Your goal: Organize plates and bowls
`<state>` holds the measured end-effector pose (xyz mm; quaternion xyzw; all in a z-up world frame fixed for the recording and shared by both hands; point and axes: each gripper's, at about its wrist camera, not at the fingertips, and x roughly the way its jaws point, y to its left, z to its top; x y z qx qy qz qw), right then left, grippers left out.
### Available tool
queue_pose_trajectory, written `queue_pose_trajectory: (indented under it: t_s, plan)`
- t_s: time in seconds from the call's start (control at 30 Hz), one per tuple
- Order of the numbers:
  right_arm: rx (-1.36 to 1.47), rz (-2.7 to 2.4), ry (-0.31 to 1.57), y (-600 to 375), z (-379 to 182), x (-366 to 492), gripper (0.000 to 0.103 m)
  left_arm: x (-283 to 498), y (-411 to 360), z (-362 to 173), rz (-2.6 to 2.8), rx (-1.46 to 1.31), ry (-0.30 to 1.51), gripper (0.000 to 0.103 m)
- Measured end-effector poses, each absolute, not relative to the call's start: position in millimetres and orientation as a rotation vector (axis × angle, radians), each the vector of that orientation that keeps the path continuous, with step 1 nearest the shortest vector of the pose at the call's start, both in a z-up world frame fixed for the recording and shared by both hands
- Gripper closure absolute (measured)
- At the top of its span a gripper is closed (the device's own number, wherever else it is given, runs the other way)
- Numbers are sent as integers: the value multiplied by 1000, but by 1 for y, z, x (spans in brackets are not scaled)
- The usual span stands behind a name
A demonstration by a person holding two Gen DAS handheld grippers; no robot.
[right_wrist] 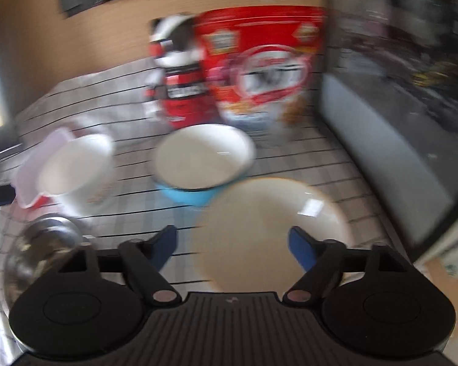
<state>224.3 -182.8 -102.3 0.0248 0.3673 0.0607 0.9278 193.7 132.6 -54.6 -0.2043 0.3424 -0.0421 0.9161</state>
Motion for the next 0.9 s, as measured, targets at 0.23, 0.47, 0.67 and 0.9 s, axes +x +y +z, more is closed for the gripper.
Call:
queue_pose_trajectory:
  t_s: [0.23, 0.47, 0.67, 0.9]
  plan:
    - [-11, 61, 723, -246, -118, 224, 15, 219, 48, -81, -185, -434, 821, 91]
    - [-55, 208, 669, -281, -119, 231, 16, 235, -22, -96, -122, -301, 871, 91]
    - [-54, 292, 678, -294, -125, 238, 16, 246, -43, -102, -76, -345, 892, 86]
    - [-107, 326, 698, -284, -137, 253, 29, 262, -64, -111, 2, -365, 938, 86]
